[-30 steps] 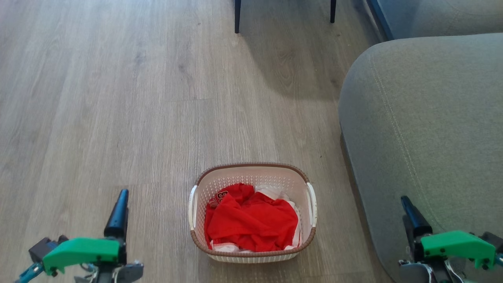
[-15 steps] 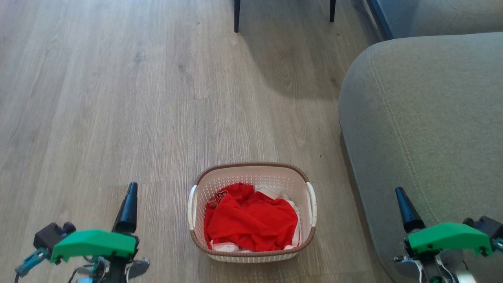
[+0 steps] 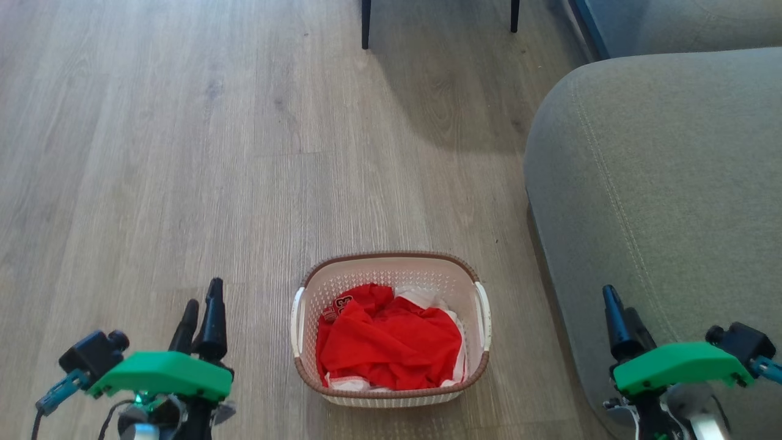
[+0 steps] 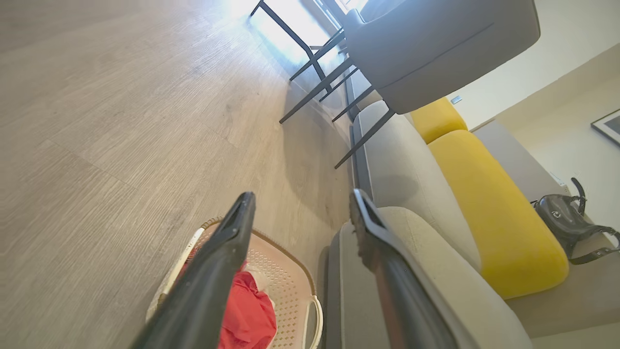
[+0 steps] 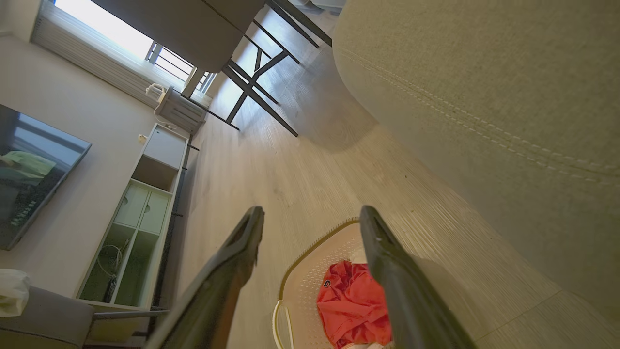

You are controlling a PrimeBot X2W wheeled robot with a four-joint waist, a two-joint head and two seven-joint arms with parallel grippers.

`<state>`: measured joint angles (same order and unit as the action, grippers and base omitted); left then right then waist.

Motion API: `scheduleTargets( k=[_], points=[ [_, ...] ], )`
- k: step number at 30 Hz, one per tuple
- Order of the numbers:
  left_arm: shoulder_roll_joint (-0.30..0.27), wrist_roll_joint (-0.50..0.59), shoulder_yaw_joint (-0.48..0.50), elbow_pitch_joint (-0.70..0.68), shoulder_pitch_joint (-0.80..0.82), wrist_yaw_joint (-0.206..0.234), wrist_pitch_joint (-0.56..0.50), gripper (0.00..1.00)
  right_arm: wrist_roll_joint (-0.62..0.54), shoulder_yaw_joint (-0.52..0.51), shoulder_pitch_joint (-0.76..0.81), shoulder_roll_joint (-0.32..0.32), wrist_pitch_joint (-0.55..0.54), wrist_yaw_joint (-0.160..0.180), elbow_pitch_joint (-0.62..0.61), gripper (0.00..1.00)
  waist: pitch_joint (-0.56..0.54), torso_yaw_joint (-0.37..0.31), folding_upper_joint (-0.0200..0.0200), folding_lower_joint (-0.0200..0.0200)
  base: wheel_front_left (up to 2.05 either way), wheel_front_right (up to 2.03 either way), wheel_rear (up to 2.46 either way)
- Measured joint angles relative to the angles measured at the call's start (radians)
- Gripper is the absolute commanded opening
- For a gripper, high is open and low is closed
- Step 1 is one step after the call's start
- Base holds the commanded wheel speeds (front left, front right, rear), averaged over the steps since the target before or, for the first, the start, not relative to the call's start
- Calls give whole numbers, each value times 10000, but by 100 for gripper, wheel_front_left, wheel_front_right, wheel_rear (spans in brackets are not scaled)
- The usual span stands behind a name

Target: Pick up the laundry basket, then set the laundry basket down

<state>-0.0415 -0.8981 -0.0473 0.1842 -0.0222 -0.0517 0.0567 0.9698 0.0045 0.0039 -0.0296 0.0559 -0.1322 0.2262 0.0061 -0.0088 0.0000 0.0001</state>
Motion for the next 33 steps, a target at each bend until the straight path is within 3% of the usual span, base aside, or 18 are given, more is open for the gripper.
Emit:
scheduleTargets(
  k=[33],
  points=[
    [-159, 4431, -453, -201, -430, 520, 951, 100, -3985, 953, -199, -61, 972, 0, 19, 100, -20, -93, 0, 0, 0, 0, 0]
  ],
)
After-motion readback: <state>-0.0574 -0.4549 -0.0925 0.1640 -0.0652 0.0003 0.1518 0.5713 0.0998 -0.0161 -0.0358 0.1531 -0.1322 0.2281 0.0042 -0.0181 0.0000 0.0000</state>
